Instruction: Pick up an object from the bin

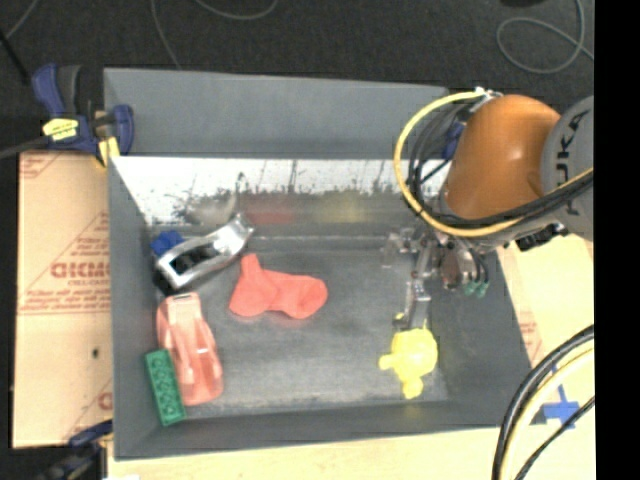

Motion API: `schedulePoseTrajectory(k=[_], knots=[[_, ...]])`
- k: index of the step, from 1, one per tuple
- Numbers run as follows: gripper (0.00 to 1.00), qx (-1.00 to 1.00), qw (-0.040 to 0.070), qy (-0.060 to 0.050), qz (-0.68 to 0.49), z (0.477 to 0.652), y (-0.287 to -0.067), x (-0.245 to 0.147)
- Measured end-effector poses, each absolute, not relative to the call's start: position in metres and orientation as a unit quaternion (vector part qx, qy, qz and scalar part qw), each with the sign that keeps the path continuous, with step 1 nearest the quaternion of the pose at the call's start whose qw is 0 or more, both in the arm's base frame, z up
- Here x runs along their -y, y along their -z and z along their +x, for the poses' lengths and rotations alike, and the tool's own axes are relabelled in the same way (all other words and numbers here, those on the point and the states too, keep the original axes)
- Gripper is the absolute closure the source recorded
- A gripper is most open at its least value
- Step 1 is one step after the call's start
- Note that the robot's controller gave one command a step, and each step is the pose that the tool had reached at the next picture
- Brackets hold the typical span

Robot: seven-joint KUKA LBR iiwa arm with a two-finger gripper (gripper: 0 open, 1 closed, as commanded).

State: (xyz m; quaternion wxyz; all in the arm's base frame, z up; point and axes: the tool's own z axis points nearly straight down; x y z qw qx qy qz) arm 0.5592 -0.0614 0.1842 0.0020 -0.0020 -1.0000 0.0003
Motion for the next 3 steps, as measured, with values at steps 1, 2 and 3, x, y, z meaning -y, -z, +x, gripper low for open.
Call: schedulePoseTrajectory(k=[1,2,3], knots=[[0.0,1.0,-0.002,-0.001,-0.001,0.561,-0.189,0.061],[0.0,1.0,-0.005,-0.001,0.025,0.572,-0.153,0.05],[0.0,0.999,-0.004,-0.002,0.032,0.571,-0.139,0.044]])
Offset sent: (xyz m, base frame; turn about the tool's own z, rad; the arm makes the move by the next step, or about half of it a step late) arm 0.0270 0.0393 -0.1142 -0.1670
